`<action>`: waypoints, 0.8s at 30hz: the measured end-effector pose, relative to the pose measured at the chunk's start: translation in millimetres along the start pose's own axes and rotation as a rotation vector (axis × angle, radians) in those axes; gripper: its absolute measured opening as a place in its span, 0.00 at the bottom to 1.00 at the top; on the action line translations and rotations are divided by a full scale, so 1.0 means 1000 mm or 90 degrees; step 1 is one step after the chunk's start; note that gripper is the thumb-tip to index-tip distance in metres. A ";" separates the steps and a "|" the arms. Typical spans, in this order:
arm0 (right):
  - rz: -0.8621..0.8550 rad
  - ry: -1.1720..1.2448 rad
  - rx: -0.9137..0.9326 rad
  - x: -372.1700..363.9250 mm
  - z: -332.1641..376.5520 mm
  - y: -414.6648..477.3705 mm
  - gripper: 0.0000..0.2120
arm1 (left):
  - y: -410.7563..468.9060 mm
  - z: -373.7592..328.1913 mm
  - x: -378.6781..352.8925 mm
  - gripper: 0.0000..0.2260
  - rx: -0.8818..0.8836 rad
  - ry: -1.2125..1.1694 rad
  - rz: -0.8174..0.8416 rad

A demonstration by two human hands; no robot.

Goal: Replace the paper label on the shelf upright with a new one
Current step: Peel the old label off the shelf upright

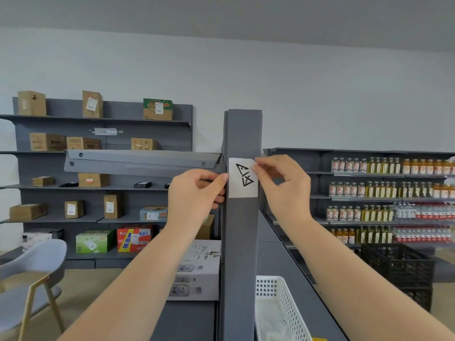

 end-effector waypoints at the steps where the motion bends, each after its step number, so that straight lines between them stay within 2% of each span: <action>1: 0.004 -0.005 0.012 -0.001 0.001 0.000 0.04 | 0.000 0.000 0.000 0.06 0.001 -0.001 0.000; 5: 0.015 -0.051 0.015 -0.006 0.006 0.004 0.01 | 0.000 0.000 0.000 0.06 -0.007 0.013 -0.007; 11: 0.041 -0.157 0.002 -0.017 0.007 0.003 0.04 | -0.002 -0.002 0.002 0.08 -0.018 0.025 -0.016; 20: 0.107 -0.081 -0.087 -0.014 0.006 0.004 0.08 | -0.007 -0.010 0.006 0.06 -0.032 0.035 -0.020; 24: 0.123 -0.058 -0.090 -0.006 0.011 -0.001 0.08 | -0.013 -0.015 0.007 0.03 -0.048 0.030 -0.008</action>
Point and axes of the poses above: each hand's wrist, its own y-axis towards the middle knuckle, its own x-axis out of the back of the hand, z = x × y, the point moved 7 cm from there along y, towards the middle knuckle, and after that the axes turned 12 degrees about -z, right-handed, at the moved point
